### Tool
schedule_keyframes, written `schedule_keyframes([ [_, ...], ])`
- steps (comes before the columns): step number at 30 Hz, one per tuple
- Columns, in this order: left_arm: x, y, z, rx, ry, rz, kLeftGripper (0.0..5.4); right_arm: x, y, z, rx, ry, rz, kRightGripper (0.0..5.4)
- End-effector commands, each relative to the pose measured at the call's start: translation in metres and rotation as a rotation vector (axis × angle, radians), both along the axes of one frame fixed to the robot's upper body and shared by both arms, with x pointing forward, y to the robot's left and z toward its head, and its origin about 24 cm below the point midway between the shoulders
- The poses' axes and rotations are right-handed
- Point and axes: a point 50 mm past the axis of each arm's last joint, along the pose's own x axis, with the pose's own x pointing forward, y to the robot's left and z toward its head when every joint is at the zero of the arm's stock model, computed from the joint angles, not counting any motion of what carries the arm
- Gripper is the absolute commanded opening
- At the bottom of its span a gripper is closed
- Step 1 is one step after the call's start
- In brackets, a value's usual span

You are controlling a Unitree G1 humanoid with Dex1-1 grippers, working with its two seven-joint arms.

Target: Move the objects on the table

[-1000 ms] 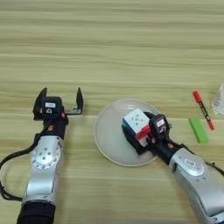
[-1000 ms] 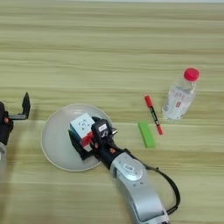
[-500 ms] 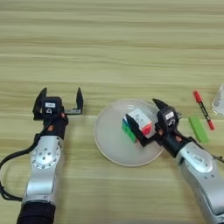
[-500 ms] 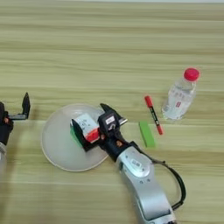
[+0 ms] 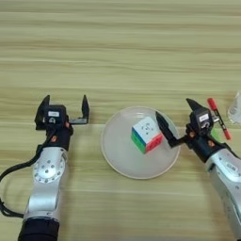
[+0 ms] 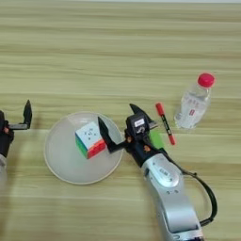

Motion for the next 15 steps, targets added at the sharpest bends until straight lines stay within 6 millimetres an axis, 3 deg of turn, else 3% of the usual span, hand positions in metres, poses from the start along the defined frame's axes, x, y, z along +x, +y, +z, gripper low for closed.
schedule_keyframes([
  [1, 0.0, -0.001, 0.0, 0.009, 0.011, 0.003, 5.4, 0.004, -0.004, -0.002, -0.031, -0.007, -0.021, 5.35],
  [15, 0.0, -0.002, 0.0, 0.007, 0.011, 0.002, 5.4, 0.006, -0.007, -0.014, -0.065, 0.036, -0.026, 5.35],
])
